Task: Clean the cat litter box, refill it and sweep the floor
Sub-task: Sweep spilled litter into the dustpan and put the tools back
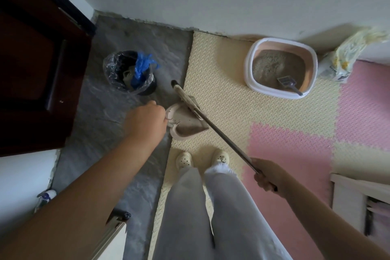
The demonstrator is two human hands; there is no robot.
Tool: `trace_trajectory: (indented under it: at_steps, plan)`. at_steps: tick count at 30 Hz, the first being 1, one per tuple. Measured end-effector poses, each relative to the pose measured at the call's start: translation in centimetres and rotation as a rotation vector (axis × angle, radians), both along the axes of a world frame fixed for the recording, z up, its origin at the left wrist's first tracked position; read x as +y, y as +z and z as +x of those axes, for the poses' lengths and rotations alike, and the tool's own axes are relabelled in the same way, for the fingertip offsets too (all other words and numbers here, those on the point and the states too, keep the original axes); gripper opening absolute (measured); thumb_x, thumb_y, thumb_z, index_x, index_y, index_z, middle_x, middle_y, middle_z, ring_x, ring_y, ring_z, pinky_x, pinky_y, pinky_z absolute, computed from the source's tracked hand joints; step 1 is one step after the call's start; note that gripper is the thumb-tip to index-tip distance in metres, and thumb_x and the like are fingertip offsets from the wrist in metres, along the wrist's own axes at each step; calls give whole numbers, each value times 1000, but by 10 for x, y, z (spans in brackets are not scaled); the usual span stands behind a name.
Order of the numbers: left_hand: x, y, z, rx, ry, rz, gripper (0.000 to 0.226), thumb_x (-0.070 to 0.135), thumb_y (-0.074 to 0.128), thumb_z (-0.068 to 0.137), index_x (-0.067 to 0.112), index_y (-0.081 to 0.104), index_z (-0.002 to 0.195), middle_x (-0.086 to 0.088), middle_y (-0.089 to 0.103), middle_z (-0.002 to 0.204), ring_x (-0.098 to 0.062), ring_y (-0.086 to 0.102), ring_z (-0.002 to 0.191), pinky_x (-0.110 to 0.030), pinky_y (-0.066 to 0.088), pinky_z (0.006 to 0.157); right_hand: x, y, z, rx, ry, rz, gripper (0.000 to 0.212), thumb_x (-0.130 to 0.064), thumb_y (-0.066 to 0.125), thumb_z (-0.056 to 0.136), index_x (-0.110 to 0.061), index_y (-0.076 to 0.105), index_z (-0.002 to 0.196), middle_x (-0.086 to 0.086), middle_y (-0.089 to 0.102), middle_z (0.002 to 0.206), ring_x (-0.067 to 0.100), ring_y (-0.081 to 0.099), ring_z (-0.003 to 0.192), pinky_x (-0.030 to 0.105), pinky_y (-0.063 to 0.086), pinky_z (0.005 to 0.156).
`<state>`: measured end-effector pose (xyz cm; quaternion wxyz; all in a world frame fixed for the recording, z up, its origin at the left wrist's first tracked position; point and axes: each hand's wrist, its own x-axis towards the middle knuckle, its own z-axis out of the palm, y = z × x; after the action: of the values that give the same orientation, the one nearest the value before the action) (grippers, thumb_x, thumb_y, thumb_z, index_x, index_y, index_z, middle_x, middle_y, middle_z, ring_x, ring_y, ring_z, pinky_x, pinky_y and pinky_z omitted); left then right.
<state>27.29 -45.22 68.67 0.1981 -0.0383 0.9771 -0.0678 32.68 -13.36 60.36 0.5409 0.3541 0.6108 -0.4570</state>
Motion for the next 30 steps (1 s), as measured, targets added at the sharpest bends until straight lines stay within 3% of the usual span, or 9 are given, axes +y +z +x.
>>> trace_trajectory:
  at_steps: [4,10,12,14,17,21,23,26,30]
  plan:
    - [6,9,-6,42,12,79,22,31,56,93,14,70,94,-4,59,97,-26,63,81,-31,41,58,39,24,10,30,-18,62,23,-24,33,103,-29,52,113,-2,35,46,8,26,31,13,20,30]
    - [24,21,-23,124,-63,146,21,32,60,88,15,72,85,-1,59,83,-21,60,63,-30,44,50,96,20,18,70,-117,220,23,-23,33,102,-25,51,115,1,36,45,9,26,29,12,20,32]
    - [33,23,-30,127,-94,164,22,34,61,88,15,72,84,0,59,82,-18,58,59,-31,46,48,112,17,20,96,-147,276,23,-21,32,102,-19,53,110,2,37,45,10,26,27,13,19,33]
    - [46,25,-40,146,-139,162,21,34,62,87,15,72,84,0,60,82,-18,58,59,-28,43,46,126,12,19,129,-214,330,25,-18,32,102,-12,54,91,4,37,42,9,26,24,12,18,31]
    - [70,23,-55,147,-178,151,19,33,64,86,17,73,88,-1,62,85,-22,60,62,-27,40,47,144,-2,14,87,-358,443,36,-16,34,101,-8,42,68,0,33,28,8,24,16,7,18,30]
    - [102,19,-68,121,-216,175,19,31,64,87,15,74,90,-2,62,87,-23,60,63,-23,26,46,174,-25,1,41,-514,539,37,-8,32,99,-6,37,62,8,37,41,8,25,13,5,21,31]
    - [116,17,-74,129,-231,190,17,29,66,86,15,75,88,-3,60,83,-23,57,61,-22,24,45,188,-25,-6,8,-592,563,38,-6,32,96,-7,37,59,5,37,37,10,31,17,5,22,29]
    - [135,12,-83,138,-249,210,15,28,66,85,16,75,85,-1,57,78,-21,53,57,-23,30,44,204,-28,-15,33,-581,552,37,-4,36,96,-13,39,60,1,43,47,12,41,41,12,27,25]
    - [164,3,-89,117,-277,259,16,27,66,85,14,75,85,-4,60,80,-25,58,64,-30,44,49,224,-36,-28,-25,-616,594,33,-9,33,94,-7,43,63,4,40,36,15,36,36,7,24,30]
